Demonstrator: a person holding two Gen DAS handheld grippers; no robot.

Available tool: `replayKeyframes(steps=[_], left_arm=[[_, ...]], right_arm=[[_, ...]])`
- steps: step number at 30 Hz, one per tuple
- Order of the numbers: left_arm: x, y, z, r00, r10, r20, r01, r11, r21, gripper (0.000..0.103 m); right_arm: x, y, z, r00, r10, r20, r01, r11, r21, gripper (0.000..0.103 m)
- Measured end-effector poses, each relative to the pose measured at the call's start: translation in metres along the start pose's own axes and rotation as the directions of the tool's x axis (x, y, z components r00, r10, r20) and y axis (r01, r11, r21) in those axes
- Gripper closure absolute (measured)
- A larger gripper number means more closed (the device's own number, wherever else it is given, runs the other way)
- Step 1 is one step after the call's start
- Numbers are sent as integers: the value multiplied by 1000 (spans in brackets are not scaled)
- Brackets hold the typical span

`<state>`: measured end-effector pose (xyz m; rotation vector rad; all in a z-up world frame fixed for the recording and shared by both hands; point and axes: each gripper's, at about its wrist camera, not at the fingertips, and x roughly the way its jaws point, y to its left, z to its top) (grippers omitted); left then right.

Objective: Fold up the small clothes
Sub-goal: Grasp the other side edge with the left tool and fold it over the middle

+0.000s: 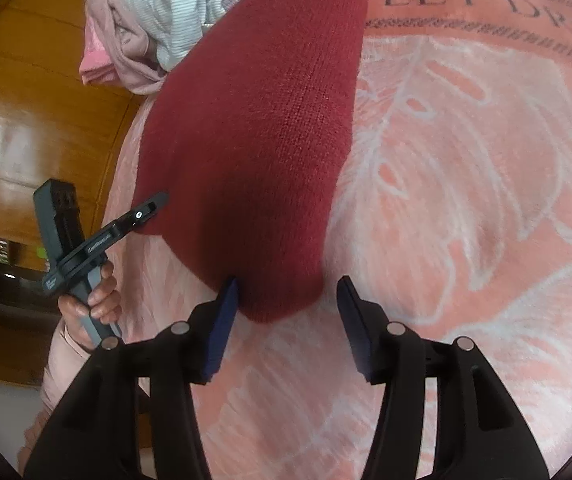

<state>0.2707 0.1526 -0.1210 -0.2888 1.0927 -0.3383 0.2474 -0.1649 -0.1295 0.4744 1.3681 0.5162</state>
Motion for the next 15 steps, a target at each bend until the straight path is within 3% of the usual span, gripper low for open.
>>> replayKeyframes(steps=[3,5,9,13,15], left_arm=[[0,-1,-3,1000,7,8,-7,1000,-11,77],[-1,-2,-3,1000,6,12,-6,1000,-24,77],[-8,-9,-2,1000,6,18,-6,1000,5,77],[5,-10,-5,999,39,-9,-39,999,26,71],[10,-7,-6,999,40,-10,-40,999,14,66]], right_arm=[[13,-5,3,999,47,-18,-46,998,31,61],[10,-4,1,998,59,-10,-59,998,23,75],[-11,13,-5,999,-23,28,25,997,-72,82],[7,2,-10,995,-96,-24,94,995,-44,83],[15,-3,-8,996,-81,-31,80,997,-13,83]])
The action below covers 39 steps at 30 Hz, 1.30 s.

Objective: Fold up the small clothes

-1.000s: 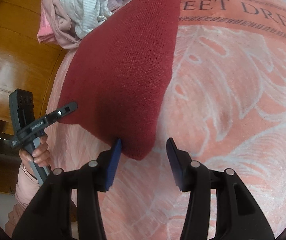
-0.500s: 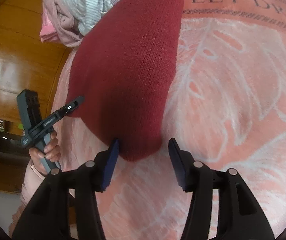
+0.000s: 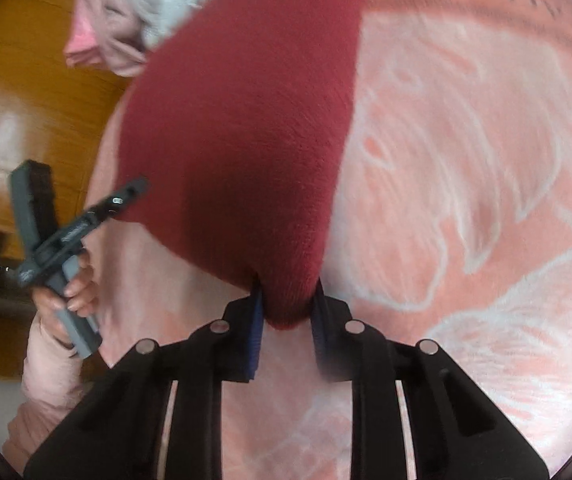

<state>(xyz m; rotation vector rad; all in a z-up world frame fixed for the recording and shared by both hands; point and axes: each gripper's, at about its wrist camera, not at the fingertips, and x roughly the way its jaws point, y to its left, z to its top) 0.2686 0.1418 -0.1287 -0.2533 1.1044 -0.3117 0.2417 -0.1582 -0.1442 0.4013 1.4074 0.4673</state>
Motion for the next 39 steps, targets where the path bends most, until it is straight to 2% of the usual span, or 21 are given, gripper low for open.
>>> replayKeyframes(steps=[3,5,6,7,8,10,13,15,18,21,24,25,28,29,30,31,33,34,36,39], left_arm=[[-1,2,1,1000,7,-2,-7,1000,2,56],[-5,4,2,1000,-5,-10,5,1000,-5,44],[-9,6,4,999,-30,-23,30,999,-16,41],[-12,8,5,999,-42,-31,41,999,-23,34],[-16,10,7,998,-52,-34,51,998,-32,29],[-28,14,17,997,-73,-16,72,996,-50,25],[-39,12,46,998,-55,39,57,997,-55,23],[-36,5,65,998,-56,41,58,997,-51,22],[-17,-15,100,999,-23,46,24,999,-31,21],[10,-32,126,999,11,37,-10,1000,-24,20],[41,-48,139,1000,4,-2,-4,1000,-20,20],[49,-50,141,1000,4,-15,-4,1000,-24,24],[59,-50,143,1000,-16,-15,15,997,-79,47],[57,-49,145,1000,-25,-1,25,995,-97,63],[51,-48,147,1000,-18,24,21,993,-117,72],[42,-47,148,998,-2,67,11,992,-128,88],[23,-46,145,989,-49,140,67,991,-120,89],[17,-47,142,985,-40,168,56,994,-93,89],[15,-47,134,982,30,186,-25,999,-30,89],[33,-27,128,985,80,152,-72,996,-61,89]], right_arm=[[-6,11,4,1000,-25,-6,25,998,-55,79],[-14,18,4,999,-40,9,40,995,-93,65],[-19,20,3,999,-43,18,44,994,-102,52],[-26,21,3,999,-44,32,48,993,-111,43],[-33,19,4,998,-47,45,52,992,-114,43],[-46,16,8,997,-47,68,54,993,-104,43],[-59,9,23,992,-75,102,83,994,-72,42],[-60,8,38,988,-116,106,123,991,-60,42],[-54,9,56,978,-175,115,183,981,-64,42],[-49,9,70,974,-189,124,196,979,-48,41],[-41,13,83,975,-178,136,185,982,-42,39],[-44,8,81,975,-171,140,178,983,-40,39],[-43,4,82,978,-145,148,151,988,-31,39],[-43,3,80,979,-137,150,143,989,-30,39],[-43,2,79,979,-135,152,141,990,-27,39],[-43,1,77,979,-135,154,141,990,-26,39],[-47,-1,73,981,-118,156,124,992,-27,39],[-48,-2,71,981,-109,158,114,993,-28,39],[-48,-1,69,982,-100,161,106,994,-31,39],[-45,3,68,983,-94,160,102,994,-41,35]])
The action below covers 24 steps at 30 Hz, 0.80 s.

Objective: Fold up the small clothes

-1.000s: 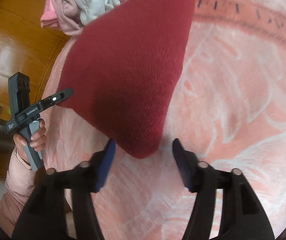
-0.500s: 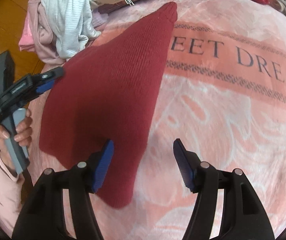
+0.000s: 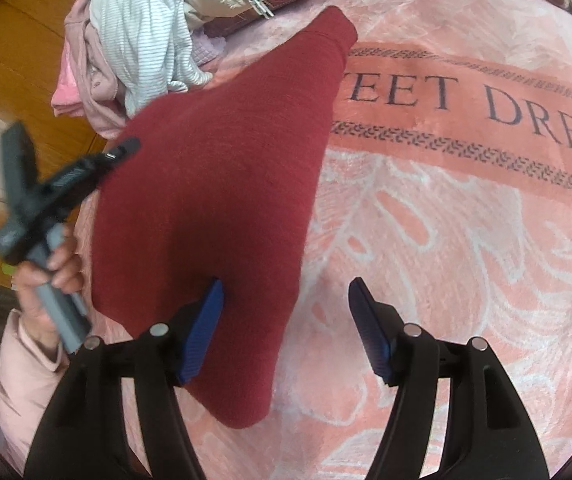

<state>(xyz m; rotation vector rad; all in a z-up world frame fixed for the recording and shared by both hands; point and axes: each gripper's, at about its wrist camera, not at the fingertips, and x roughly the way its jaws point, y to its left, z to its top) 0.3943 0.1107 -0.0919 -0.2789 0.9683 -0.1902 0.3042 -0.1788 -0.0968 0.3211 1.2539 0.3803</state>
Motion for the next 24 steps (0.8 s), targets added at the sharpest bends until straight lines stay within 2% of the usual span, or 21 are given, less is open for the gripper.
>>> replayKeyframes(steps=[2,7,9,11,12,13,15,17,21,24], left_arm=[[17,13,-4,999,-21,-43,18,998,-56,88],[8,-3,-3,998,16,-53,-14,999,34,78],[-4,-1,-7,998,0,-65,2,1000,25,62],[-16,0,-15,996,-25,-83,27,999,27,37],[-22,0,-20,995,-39,-93,42,999,30,32],[-28,0,-29,991,-63,-120,68,997,40,22],[-35,2,-40,987,-85,-138,93,994,52,21],[-38,3,-50,981,-98,-168,109,992,62,13],[-32,5,-56,973,-106,-206,126,988,87,12],[-26,11,-52,960,-157,-231,176,982,63,10]], right_arm=[[4,4,0,1000,-12,-3,12,1000,-8,35],[4,8,2,999,-36,-8,36,999,-18,35],[0,8,0,999,-40,-8,40,999,-17,35],[-5,11,-4,999,-41,-5,41,999,-29,35],[-7,14,-5,999,-43,-3,43,998,-37,35],[-8,15,-6,999,-45,-3,45,998,-42,35],[-10,19,-7,999,-54,-4,54,997,-47,35],[-10,23,-6,999,-54,-7,53,998,-46,35],[-5,32,2,998,-63,-8,63,997,-54,34],[2,32,11,999,-29,-17,29,999,-21,32]])
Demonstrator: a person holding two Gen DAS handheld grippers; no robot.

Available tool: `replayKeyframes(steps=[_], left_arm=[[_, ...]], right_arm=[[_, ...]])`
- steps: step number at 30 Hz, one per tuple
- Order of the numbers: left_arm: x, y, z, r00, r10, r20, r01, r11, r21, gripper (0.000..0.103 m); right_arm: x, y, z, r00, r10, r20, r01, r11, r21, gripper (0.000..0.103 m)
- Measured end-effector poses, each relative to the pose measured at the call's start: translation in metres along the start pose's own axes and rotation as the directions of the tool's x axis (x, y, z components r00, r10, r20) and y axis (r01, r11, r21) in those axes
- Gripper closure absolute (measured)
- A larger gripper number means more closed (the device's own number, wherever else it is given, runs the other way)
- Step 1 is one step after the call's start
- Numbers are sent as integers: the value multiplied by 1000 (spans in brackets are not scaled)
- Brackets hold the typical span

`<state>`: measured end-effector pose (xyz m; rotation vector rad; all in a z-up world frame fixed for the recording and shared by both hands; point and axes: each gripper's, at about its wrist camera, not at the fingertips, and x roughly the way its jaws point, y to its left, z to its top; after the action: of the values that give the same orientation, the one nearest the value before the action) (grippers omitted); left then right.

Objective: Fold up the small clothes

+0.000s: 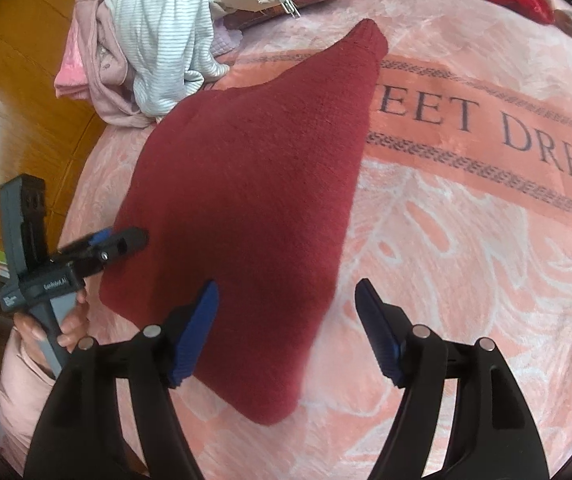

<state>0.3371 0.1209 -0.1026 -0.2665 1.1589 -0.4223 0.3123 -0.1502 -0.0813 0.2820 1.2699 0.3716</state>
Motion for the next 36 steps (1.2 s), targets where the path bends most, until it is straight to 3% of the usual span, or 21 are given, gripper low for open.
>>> replayKeyframes(steps=[4,10,13,16,22,28,29,30,32,36], left_arm=[[11,16,14,996,-90,-19,89,994,-65,9],[31,30,18,987,-146,-69,134,980,-144,9],[38,25,18,991,-91,-94,81,991,-106,3],[40,23,18,991,-64,-118,54,995,-80,3],[43,26,16,992,-66,-107,55,994,-99,3],[42,24,14,992,-81,-91,75,995,-71,3],[41,24,13,992,-89,-87,83,994,-72,3],[41,23,13,992,-100,-77,95,993,-73,3],[43,18,10,987,-142,-72,138,989,-62,4],[47,8,6,986,-151,-70,150,988,-31,5]], right_arm=[[13,-2,13,1000,1,-3,-1,999,33,31],[29,-8,18,999,-14,-29,15,999,32,31],[34,-10,18,999,-5,-35,6,999,41,31],[39,-14,17,999,-24,-41,27,998,58,19],[45,-25,14,998,34,-45,-30,995,99,17],[48,-13,12,1000,2,-18,-2,999,43,15],[48,-11,13,1000,6,-18,-5,999,48,16],[48,-11,14,999,30,-20,-29,998,59,29],[45,-9,16,999,42,-21,-41,997,72,46],[38,-2,14,999,35,2,-35,999,36,57]])
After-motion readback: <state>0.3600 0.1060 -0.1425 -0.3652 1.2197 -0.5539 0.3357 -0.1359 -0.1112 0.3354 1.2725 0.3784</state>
